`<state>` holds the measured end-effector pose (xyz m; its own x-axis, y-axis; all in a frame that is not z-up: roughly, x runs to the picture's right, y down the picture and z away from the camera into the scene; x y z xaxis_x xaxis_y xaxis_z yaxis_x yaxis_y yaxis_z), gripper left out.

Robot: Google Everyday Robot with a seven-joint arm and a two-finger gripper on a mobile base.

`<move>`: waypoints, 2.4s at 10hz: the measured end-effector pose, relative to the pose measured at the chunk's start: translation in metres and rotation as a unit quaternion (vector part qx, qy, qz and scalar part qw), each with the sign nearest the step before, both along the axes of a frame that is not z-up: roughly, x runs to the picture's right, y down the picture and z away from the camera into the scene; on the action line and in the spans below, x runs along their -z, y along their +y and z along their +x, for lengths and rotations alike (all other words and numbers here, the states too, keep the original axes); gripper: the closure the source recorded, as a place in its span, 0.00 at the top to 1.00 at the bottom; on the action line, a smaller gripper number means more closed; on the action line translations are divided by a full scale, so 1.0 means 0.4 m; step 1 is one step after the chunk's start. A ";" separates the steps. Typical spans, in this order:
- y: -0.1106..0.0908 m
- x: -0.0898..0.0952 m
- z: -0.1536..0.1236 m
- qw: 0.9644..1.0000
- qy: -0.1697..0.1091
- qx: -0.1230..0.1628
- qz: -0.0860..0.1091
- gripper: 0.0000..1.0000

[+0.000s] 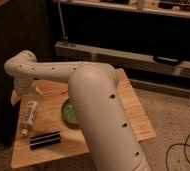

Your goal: Place the bottle in the ceramic bowl

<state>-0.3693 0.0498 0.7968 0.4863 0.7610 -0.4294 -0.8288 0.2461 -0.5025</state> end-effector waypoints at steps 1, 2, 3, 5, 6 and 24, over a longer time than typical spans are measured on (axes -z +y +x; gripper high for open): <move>0.005 -0.027 -0.011 1.000 0.001 0.004 -0.006 0.80; 0.019 -0.055 -0.023 1.000 0.001 0.008 -0.014 0.80; 0.038 -0.081 -0.040 1.000 0.000 0.011 -0.021 0.80; 0.088 -0.121 -0.075 0.999 0.002 0.014 -0.040 0.80; 0.120 -0.139 -0.098 0.998 0.002 0.014 -0.054 0.80; -0.110 0.028 0.156 0.996 0.023 -0.062 -0.067 0.00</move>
<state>-0.3070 0.0056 0.7858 0.3699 0.7489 -0.5498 -0.8713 0.0741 -0.4852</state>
